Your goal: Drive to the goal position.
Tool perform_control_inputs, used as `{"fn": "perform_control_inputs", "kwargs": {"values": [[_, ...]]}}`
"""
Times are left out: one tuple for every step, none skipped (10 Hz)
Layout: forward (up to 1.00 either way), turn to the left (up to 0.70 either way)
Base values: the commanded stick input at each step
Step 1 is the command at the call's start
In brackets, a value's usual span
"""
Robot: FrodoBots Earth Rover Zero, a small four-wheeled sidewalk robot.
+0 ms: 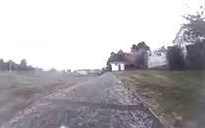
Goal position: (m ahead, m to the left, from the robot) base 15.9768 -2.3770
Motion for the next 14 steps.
{"fn": "perform_control_inputs", "kwargs": {"values": [[0.7, -0.13], [0.7, -0.13], [0.7, -0.11], [0.7, -0.06], [0.7, -0.02], [0.7, 0.0], [0.7, 0.0], [0.7, 0.0], [0.7, 0.0], [0.7, 0.0], [0.7, 0.0], [0.7, 0.0], [0.7, 0.0], [0.7, 0.0]]}}
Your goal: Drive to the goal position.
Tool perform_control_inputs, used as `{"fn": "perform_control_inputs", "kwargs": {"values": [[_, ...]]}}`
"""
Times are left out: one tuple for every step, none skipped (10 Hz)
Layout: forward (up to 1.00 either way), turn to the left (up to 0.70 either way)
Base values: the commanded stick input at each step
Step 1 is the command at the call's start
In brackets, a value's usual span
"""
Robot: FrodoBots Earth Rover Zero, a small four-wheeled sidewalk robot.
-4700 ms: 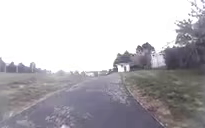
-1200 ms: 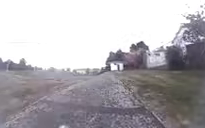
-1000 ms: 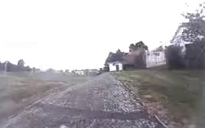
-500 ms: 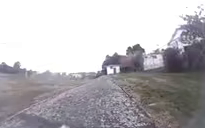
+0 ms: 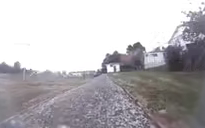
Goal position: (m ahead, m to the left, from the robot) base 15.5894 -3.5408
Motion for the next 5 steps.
{"fn": "perform_control_inputs", "kwargs": {"values": [[0.7, 0.0], [0.7, 0.0], [0.7, 0.0], [0.7, 0.0], [0.7, 0.0]]}}
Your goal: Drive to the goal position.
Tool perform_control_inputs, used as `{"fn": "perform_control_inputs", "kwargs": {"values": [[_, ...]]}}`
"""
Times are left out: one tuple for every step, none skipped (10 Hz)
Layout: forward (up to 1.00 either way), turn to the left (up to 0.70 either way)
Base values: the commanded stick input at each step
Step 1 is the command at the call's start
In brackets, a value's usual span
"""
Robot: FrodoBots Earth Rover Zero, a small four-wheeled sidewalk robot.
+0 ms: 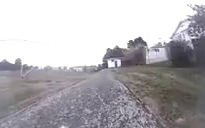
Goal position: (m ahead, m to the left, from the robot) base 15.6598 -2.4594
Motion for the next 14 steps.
{"fn": "perform_control_inputs", "kwargs": {"values": [[0.7, 0.0], [0.7, 0.1], [0.7, 0.05], [0.7, 0.0], [0.7, 0.01], [0.7, 0.13], [0.7, 0.09], [0.7, 0.05], [0.7, 0.01], [0.7, 0.04], [0.7, 0.1], [0.7, 0.06], [0.7, 0.0], [0.7, 0.0]]}}
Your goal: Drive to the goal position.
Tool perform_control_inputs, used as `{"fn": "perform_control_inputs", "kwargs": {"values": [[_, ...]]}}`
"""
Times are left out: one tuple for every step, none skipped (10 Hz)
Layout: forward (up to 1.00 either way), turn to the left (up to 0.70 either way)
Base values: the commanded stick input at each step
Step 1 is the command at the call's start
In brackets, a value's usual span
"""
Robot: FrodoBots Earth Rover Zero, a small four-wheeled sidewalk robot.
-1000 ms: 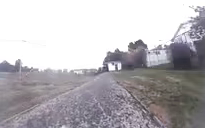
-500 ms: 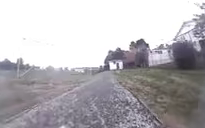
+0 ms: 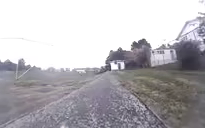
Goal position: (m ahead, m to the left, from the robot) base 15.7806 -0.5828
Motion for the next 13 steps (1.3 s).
{"fn": "perform_control_inputs", "kwargs": {"values": [[0.7, 0.0], [0.7, -0.04], [0.7, -0.1], [0.7, -0.11], [0.7, -0.05], [0.7, -0.08], [0.7, -0.1], [0.7, -0.12], [0.7, 0.0], [0.7, 0.0], [0.7, -0.01], [0.7, -0.06], [0.7, -0.12]]}}
